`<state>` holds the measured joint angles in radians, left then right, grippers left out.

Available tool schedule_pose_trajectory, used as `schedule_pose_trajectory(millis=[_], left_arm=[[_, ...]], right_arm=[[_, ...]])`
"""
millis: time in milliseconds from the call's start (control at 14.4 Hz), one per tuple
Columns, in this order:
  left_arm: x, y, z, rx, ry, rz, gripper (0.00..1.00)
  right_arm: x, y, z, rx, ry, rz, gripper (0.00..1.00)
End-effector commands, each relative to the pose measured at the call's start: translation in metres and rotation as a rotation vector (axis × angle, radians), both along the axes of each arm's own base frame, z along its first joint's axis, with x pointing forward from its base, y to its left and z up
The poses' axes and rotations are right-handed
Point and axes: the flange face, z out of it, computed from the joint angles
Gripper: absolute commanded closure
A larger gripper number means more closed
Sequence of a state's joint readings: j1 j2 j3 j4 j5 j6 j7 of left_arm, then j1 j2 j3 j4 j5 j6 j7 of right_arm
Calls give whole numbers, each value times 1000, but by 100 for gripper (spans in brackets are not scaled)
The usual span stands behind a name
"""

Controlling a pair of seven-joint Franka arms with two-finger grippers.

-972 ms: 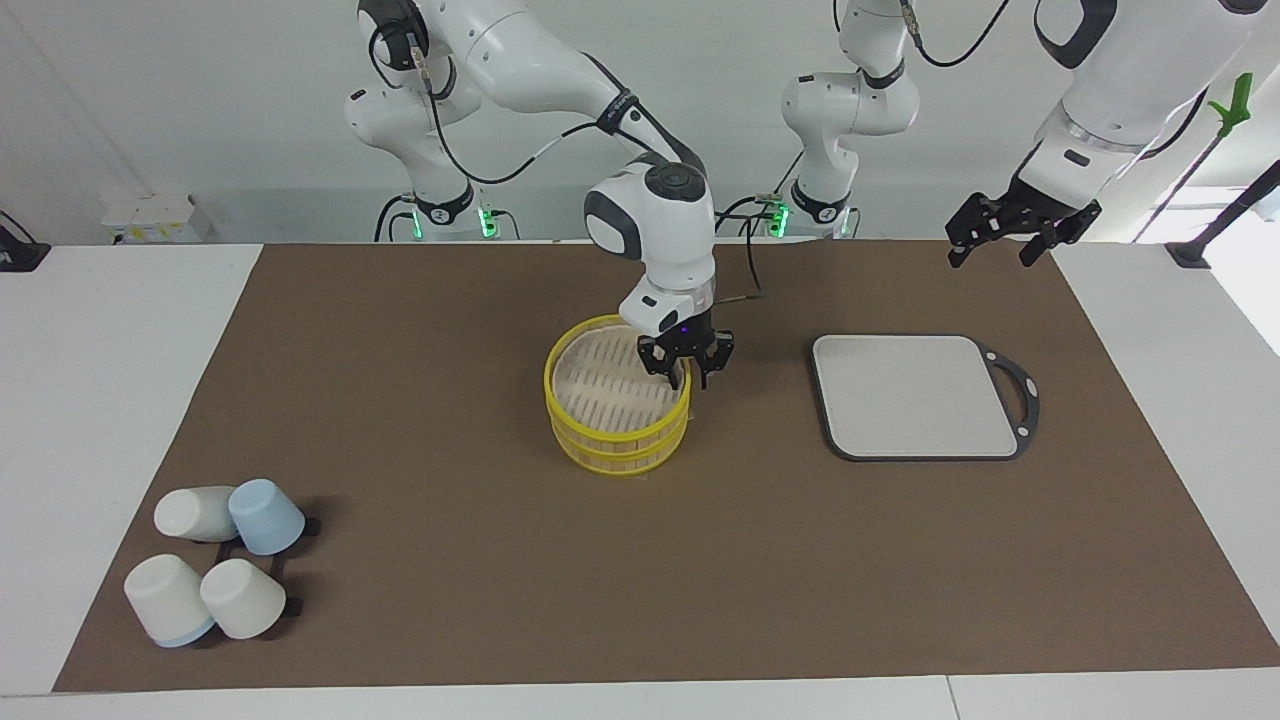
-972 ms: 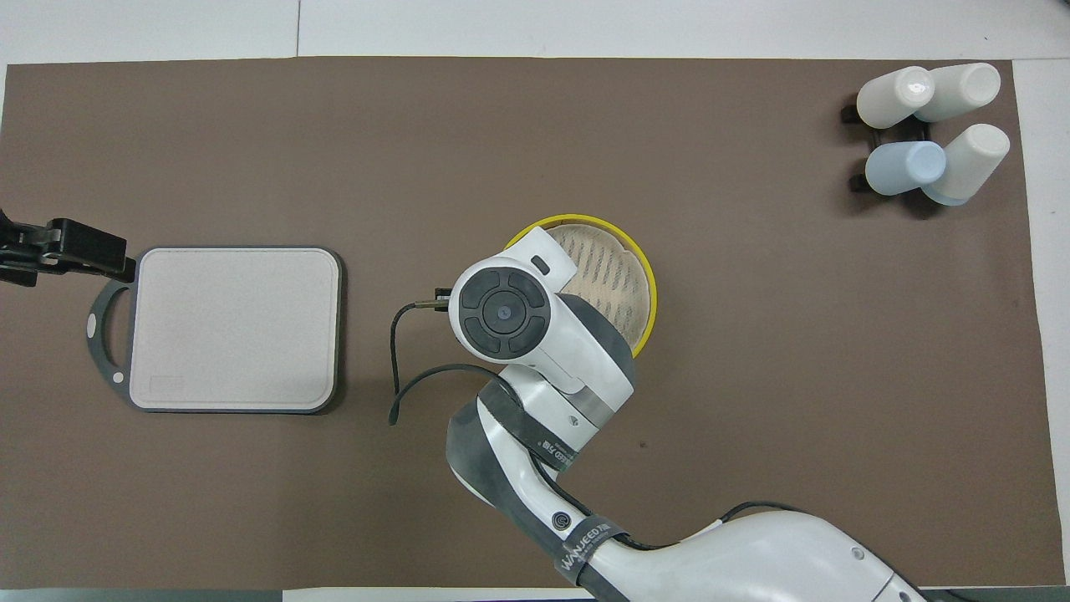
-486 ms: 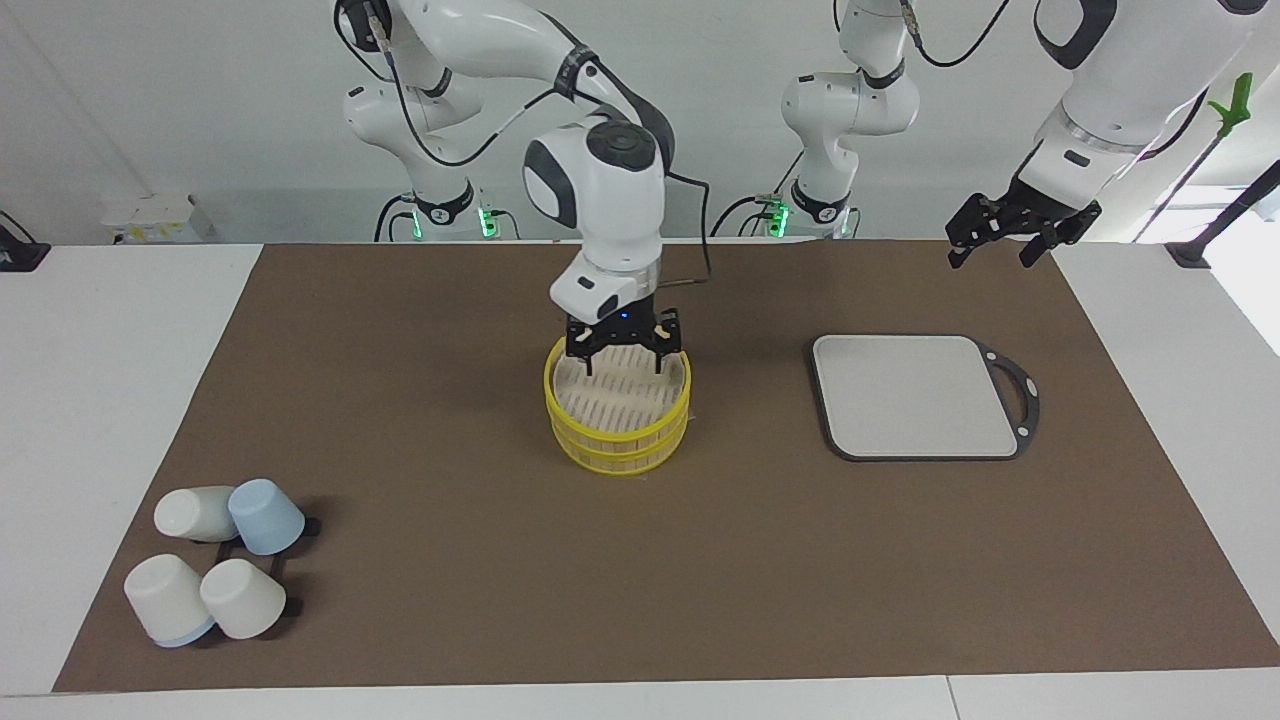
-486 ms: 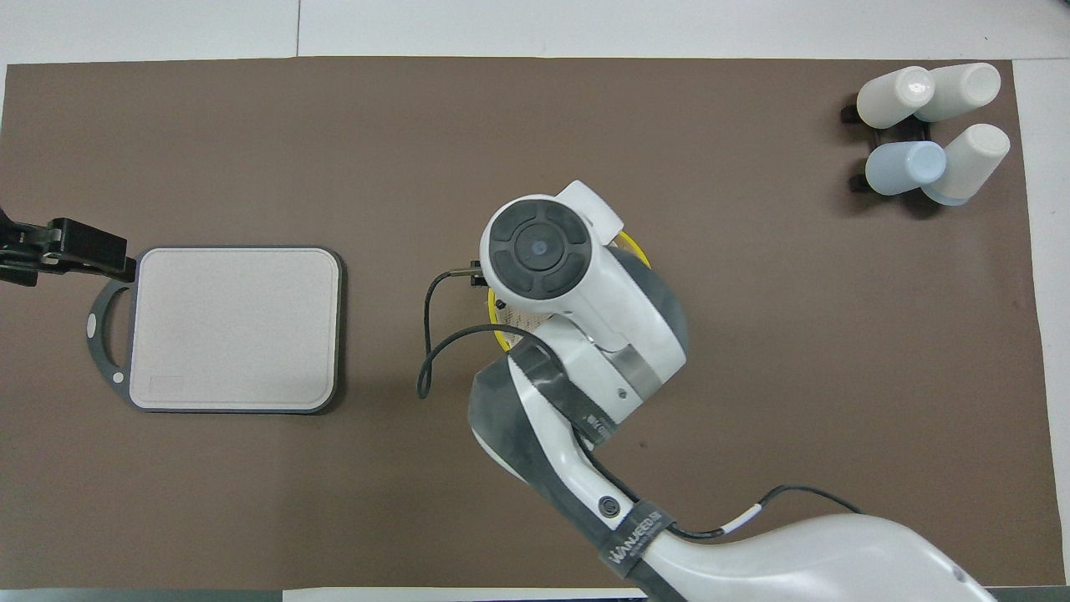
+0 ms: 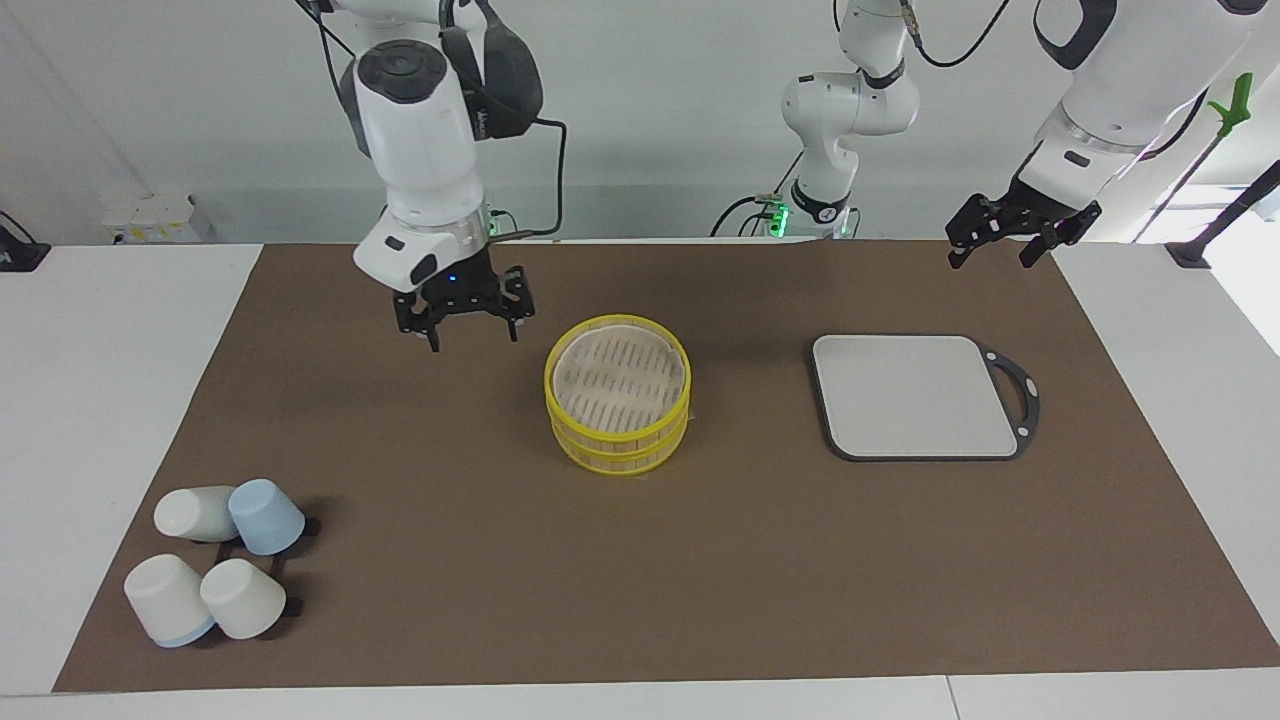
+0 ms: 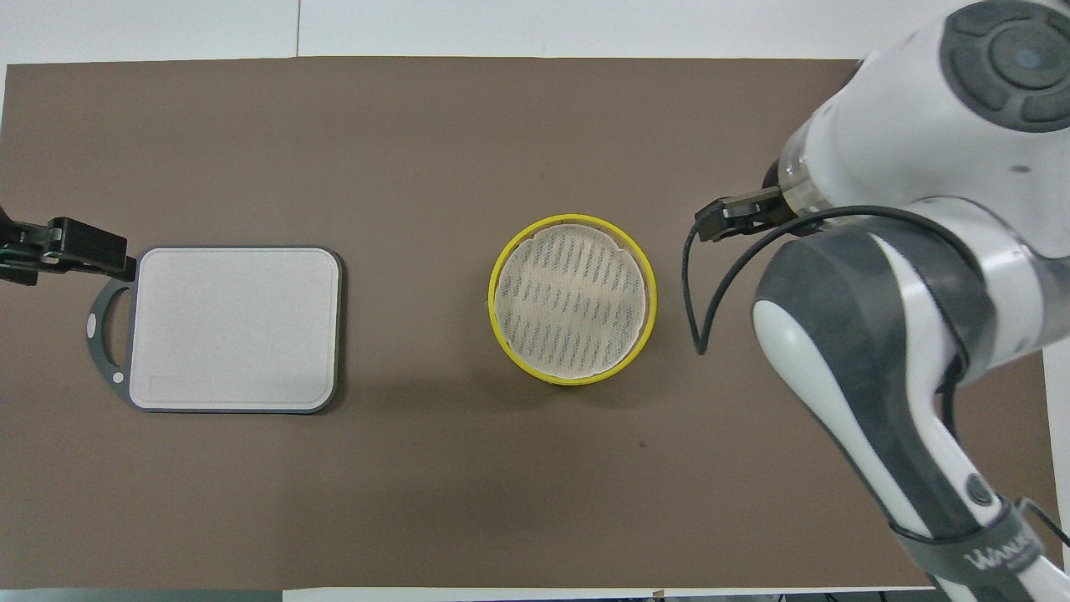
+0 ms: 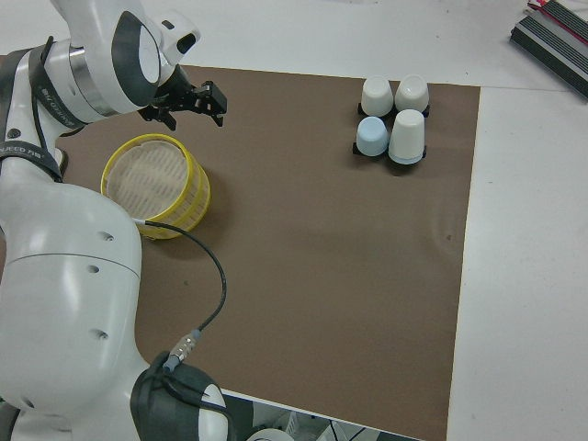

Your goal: Place bun in steamer

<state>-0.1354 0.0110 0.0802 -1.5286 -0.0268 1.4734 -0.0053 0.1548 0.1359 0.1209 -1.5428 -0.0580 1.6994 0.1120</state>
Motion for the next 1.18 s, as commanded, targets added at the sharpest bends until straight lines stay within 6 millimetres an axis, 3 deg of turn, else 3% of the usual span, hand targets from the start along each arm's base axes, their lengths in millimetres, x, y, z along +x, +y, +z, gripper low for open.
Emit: schedule_pose_trajectory(millis=[0, 139, 417, 625, 1111], left_arm=[[-2, 5, -2, -19, -12, -3, 0], [-1, 6, -3, -17, -12, -5, 0], [-2, 6, -4, -16, -12, -3, 0], [-2, 6, -4, -16, -12, -3, 0], [-2, 6, -4, -16, -14, -3, 0]], right_arm=[[-21, -45, 23, 2, 50, 10, 0], [-33, -67, 39, -5, 66, -6, 0], [-58, -95, 52, -16, 83, -34, 0], [-51, -127, 55, -10, 46, -71, 0], [-51, -148, 42, -12, 63, -106, 0]])
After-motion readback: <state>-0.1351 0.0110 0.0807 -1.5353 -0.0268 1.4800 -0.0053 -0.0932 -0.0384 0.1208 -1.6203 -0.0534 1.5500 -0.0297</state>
